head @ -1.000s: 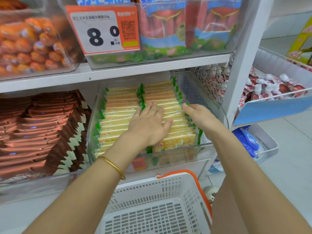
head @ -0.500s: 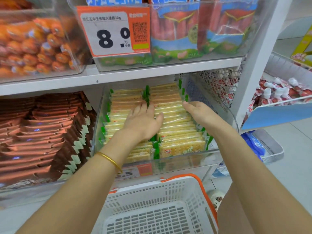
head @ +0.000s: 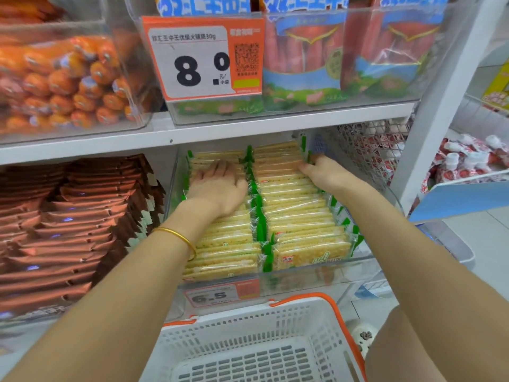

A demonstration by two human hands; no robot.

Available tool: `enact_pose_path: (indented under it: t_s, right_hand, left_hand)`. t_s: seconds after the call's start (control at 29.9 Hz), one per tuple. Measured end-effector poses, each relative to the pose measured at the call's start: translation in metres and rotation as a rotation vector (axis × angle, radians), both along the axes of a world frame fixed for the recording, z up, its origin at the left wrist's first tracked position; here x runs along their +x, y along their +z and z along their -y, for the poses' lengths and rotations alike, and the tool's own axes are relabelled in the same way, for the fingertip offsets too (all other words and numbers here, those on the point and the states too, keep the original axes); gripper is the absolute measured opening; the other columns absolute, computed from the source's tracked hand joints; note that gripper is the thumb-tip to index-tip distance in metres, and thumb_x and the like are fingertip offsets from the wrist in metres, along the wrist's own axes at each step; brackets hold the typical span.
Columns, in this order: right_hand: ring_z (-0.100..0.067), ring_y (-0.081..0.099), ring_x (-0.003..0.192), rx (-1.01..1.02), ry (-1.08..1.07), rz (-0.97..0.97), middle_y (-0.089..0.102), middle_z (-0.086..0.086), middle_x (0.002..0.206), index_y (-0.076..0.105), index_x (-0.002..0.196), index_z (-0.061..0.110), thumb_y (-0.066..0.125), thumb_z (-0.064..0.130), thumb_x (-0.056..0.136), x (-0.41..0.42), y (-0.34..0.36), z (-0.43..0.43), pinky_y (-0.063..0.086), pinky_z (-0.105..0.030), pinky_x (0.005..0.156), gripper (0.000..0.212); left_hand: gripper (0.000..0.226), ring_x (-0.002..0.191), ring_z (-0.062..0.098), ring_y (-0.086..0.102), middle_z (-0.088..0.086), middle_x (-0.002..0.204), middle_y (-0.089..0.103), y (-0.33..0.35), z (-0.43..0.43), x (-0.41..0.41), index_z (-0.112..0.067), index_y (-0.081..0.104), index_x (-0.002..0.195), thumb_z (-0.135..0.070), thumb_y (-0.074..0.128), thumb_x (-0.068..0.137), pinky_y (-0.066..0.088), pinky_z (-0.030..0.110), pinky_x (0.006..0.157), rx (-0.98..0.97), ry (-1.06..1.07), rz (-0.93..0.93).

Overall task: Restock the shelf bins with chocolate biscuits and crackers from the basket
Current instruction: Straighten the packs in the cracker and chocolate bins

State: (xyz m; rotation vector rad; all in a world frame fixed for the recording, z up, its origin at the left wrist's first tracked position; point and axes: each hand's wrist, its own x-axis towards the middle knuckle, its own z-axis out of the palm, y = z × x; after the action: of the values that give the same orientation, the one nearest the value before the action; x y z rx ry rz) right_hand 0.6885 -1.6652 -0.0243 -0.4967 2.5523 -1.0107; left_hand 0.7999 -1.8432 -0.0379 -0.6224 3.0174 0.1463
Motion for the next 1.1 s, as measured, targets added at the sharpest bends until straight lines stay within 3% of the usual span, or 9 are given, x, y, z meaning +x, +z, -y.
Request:
enact_pose_path:
  t_s: [0.23, 0.57, 0.74, 0.87, 1.1]
  right_hand:
    - [-0.029, 0.038, 0.133, 0.001, -0.004, -0.017, 0.034, -0.014, 0.150, 0.019, 0.150, 0.009, 0.045, 0.034, 0.100, -0.009, 0.004, 0.004, 0.034, -0.030, 0.100, 0.061]
    - [-0.026, 0.047, 0.122, -0.075, 0.024, -0.019, 0.045, -0.012, 0.141, 0.028, 0.144, 0.012, 0.051, 0.020, 0.098, -0.015, -0.002, 0.004, 0.034, -0.023, 0.087, 0.052]
    - [-0.024, 0.037, 0.134, -0.131, -0.009, -0.016, 0.032, -0.008, 0.151, 0.017, 0.150, 0.015, 0.058, 0.011, 0.092, -0.021, 0.005, 0.012, 0.031, -0.012, 0.082, 0.071]
    - [-0.026, 0.032, 0.138, -0.177, -0.043, 0.103, 0.029, -0.009, 0.154, 0.018, 0.151, 0.013, 0.058, 0.013, 0.090, -0.025, 0.003, 0.017, 0.032, -0.031, 0.105, 0.073]
    - [-0.026, 0.038, 0.133, -0.212, -0.039, 0.123, 0.037, -0.010, 0.148, 0.030, 0.147, 0.012, 0.060, 0.013, 0.087, -0.029, -0.003, 0.014, 0.033, -0.026, 0.092, 0.068]
  left_hand:
    - [0.057, 0.147, 0.019, 0.001, 0.005, 0.160, 0.002, 0.003, 0.008, -0.011, -0.019, 0.013, 0.152, -0.039, 0.022, 0.099, 0.003, 0.041, 0.118, 0.015, 0.018, -0.056]
    - [0.057, 0.147, 0.021, 0.002, 0.006, 0.160, 0.003, 0.000, 0.008, -0.012, -0.017, 0.012, 0.152, -0.038, 0.018, 0.099, 0.004, 0.040, 0.118, 0.028, 0.085, -0.051]
    - [0.059, 0.147, 0.018, 0.000, 0.003, 0.161, 0.000, -0.001, 0.011, -0.021, -0.018, 0.012, 0.152, -0.041, 0.021, 0.098, 0.005, 0.041, 0.118, -0.003, 0.012, -0.064]
    - [0.058, 0.147, 0.016, 0.000, 0.002, 0.161, -0.002, -0.003, 0.014, -0.022, -0.020, 0.009, 0.153, -0.041, 0.018, 0.100, 0.004, 0.040, 0.118, 0.035, 0.006, -0.034]
    - [0.056, 0.147, 0.017, 0.000, 0.002, 0.161, -0.002, -0.003, 0.013, -0.023, -0.021, 0.008, 0.153, -0.040, 0.015, 0.101, 0.003, 0.040, 0.118, 0.040, 0.032, -0.049]
